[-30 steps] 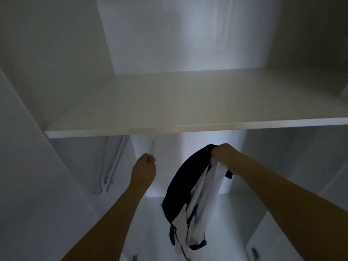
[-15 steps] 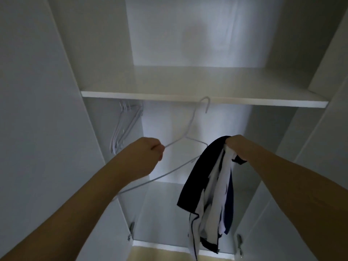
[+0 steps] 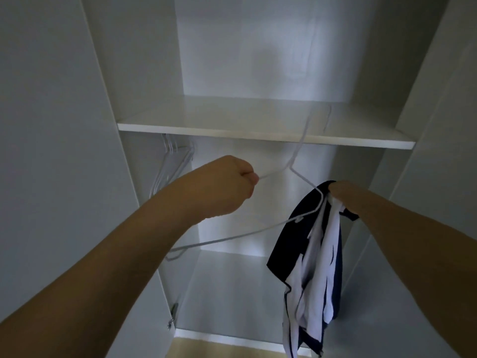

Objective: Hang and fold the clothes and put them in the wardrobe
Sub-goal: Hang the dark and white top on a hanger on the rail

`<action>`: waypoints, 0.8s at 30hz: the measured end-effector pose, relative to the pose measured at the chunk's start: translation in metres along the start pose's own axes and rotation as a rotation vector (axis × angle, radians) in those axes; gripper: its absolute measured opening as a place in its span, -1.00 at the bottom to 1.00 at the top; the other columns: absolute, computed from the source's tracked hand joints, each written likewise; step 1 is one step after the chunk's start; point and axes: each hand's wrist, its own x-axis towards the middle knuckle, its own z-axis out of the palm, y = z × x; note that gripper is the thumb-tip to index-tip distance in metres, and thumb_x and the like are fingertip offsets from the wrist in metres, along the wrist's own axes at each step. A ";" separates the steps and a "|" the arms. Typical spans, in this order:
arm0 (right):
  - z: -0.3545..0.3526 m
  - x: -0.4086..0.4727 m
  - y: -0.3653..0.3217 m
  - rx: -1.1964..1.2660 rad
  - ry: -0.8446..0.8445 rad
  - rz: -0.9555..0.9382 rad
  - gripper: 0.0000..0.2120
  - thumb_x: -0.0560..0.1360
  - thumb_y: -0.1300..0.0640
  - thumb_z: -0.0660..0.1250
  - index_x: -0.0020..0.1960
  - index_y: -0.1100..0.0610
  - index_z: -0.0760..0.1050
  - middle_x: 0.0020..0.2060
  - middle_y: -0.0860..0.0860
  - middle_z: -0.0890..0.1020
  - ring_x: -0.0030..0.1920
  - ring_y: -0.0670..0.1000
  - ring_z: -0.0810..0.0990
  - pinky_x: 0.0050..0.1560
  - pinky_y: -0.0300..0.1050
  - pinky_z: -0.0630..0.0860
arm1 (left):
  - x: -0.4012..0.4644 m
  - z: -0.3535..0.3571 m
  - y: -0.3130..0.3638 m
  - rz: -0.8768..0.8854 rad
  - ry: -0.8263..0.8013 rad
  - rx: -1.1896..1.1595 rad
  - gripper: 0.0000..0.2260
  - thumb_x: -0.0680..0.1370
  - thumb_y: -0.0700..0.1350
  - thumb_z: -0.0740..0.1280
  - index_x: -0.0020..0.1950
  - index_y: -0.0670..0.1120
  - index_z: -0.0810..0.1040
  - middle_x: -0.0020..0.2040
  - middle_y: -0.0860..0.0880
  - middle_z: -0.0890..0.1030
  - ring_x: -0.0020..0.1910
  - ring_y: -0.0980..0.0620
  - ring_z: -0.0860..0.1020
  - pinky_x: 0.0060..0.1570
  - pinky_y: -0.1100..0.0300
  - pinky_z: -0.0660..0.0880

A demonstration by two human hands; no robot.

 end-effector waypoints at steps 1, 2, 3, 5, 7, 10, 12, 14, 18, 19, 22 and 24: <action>-0.004 -0.003 0.000 0.001 -0.006 0.037 -0.69 0.64 0.27 0.10 -0.27 0.16 0.34 -0.33 0.11 0.38 -0.38 0.06 0.33 -0.33 -0.10 0.32 | 0.000 0.002 0.005 0.014 0.006 0.021 -0.68 0.66 -0.07 0.17 -0.27 -0.06 0.47 -0.60 0.12 0.41 -0.62 0.19 0.39 -0.68 0.44 0.17; -0.007 -0.003 0.001 -0.001 -0.017 0.044 -0.74 0.64 0.25 0.11 -0.22 0.20 0.38 -0.28 0.13 0.41 -0.36 0.09 0.35 -0.30 -0.06 0.36 | 0.003 0.007 0.006 0.045 0.011 0.055 -0.70 0.66 -0.08 0.17 -0.25 -0.07 0.48 -0.49 0.08 0.43 -0.53 0.16 0.40 -0.66 0.44 0.19; -0.008 -0.007 0.000 0.032 -0.020 0.049 -0.80 0.64 0.22 0.13 -0.12 0.24 0.42 -0.23 0.17 0.45 -0.34 0.12 0.38 -0.26 -0.02 0.40 | 0.002 0.013 0.011 0.068 0.009 0.091 -0.73 0.67 -0.10 0.16 -0.21 -0.10 0.48 -0.38 0.04 0.43 -0.43 0.09 0.42 -0.61 0.45 0.25; -0.014 -0.012 -0.002 0.125 -0.022 0.038 -0.85 0.64 0.18 0.15 -0.02 0.25 0.43 -0.23 0.17 0.45 -0.34 0.13 0.39 -0.28 0.00 0.41 | 0.009 0.029 0.013 0.083 -0.018 0.107 -0.79 0.67 -0.13 0.14 -0.10 -0.13 0.48 -0.24 -0.03 0.46 -0.28 0.04 0.47 -0.52 0.49 0.30; -0.018 -0.018 -0.005 0.176 -0.025 0.013 -0.78 0.63 0.20 0.16 -0.17 0.21 0.43 -0.29 0.13 0.43 -0.36 0.12 0.38 -0.32 -0.02 0.38 | 0.016 0.046 0.011 0.087 -0.021 0.085 -0.80 0.68 -0.14 0.13 -0.03 -0.16 0.50 -0.20 -0.03 0.49 -0.15 0.17 0.47 -0.42 0.44 0.36; -0.028 -0.031 -0.015 0.275 -0.071 0.013 -0.78 0.59 0.20 0.25 -0.23 0.18 0.42 -0.30 0.12 0.44 -0.37 0.12 0.40 -0.40 -0.11 0.42 | 0.032 0.072 -0.001 0.096 0.063 0.046 -0.78 0.67 -0.14 0.13 -0.06 -0.19 0.49 -0.32 0.02 0.39 -0.35 0.16 0.38 -0.43 0.49 0.34; -0.031 -0.048 -0.024 0.365 -0.147 0.027 -0.84 0.51 0.17 0.37 -0.21 0.20 0.46 -0.31 0.13 0.49 -0.39 0.13 0.45 -0.48 -0.14 0.48 | 0.042 0.084 -0.007 0.082 0.095 -0.012 -0.79 0.66 -0.17 0.14 -0.12 -0.20 0.45 -0.33 0.01 0.38 -0.39 0.15 0.34 -0.49 0.48 0.29; -0.027 -0.067 -0.034 0.466 -0.200 -0.031 -0.81 0.48 0.16 0.40 -0.22 0.20 0.45 -0.33 0.13 0.48 -0.40 0.12 0.44 -0.44 -0.13 0.49 | 0.053 0.093 -0.015 0.067 0.099 -0.061 -0.75 0.66 -0.13 0.14 -0.14 -0.21 0.47 -0.34 0.00 0.41 -0.39 0.12 0.36 -0.46 0.43 0.27; -0.019 -0.096 -0.034 0.184 0.028 -0.437 -0.72 0.59 0.10 0.23 -0.24 0.21 0.43 -0.29 0.11 0.46 -0.29 0.09 0.45 -0.28 -0.10 0.42 | 0.061 0.090 -0.038 0.152 0.175 -0.206 -0.69 0.66 -0.07 0.17 -0.25 -0.09 0.49 -0.44 0.11 0.43 -0.47 0.20 0.36 -0.38 0.28 0.33; -0.023 -0.101 -0.032 -0.008 0.158 -0.584 -0.72 0.60 0.07 0.20 -0.21 0.21 0.44 -0.20 0.09 0.46 -0.17 0.09 0.46 -0.13 -0.08 0.45 | 0.060 0.085 -0.042 0.187 0.195 -0.241 -0.69 0.66 -0.08 0.18 -0.27 -0.07 0.50 -0.49 0.14 0.42 -0.51 0.23 0.34 -0.41 0.31 0.30; -0.040 -0.108 -0.035 -0.151 0.157 -0.785 -0.78 0.61 0.00 0.19 -0.16 0.08 0.42 -0.05 -0.03 0.43 0.02 0.00 0.40 0.08 -0.12 0.35 | 0.064 0.072 -0.044 0.298 0.250 -0.231 -0.70 0.66 -0.07 0.19 -0.23 -0.13 0.53 -0.51 0.18 0.42 -0.51 0.23 0.35 -0.44 0.35 0.28; -0.045 -0.105 -0.042 -0.139 0.034 -0.785 -0.69 0.61 -0.10 0.16 -0.21 0.05 0.42 -0.19 -0.05 0.54 -0.13 0.00 0.52 -0.10 -0.12 0.41 | 0.069 0.065 -0.038 0.384 0.337 -0.035 -0.75 0.65 -0.02 0.19 -0.13 -0.10 0.53 -0.41 0.15 0.48 -0.41 0.21 0.42 -0.33 0.26 0.33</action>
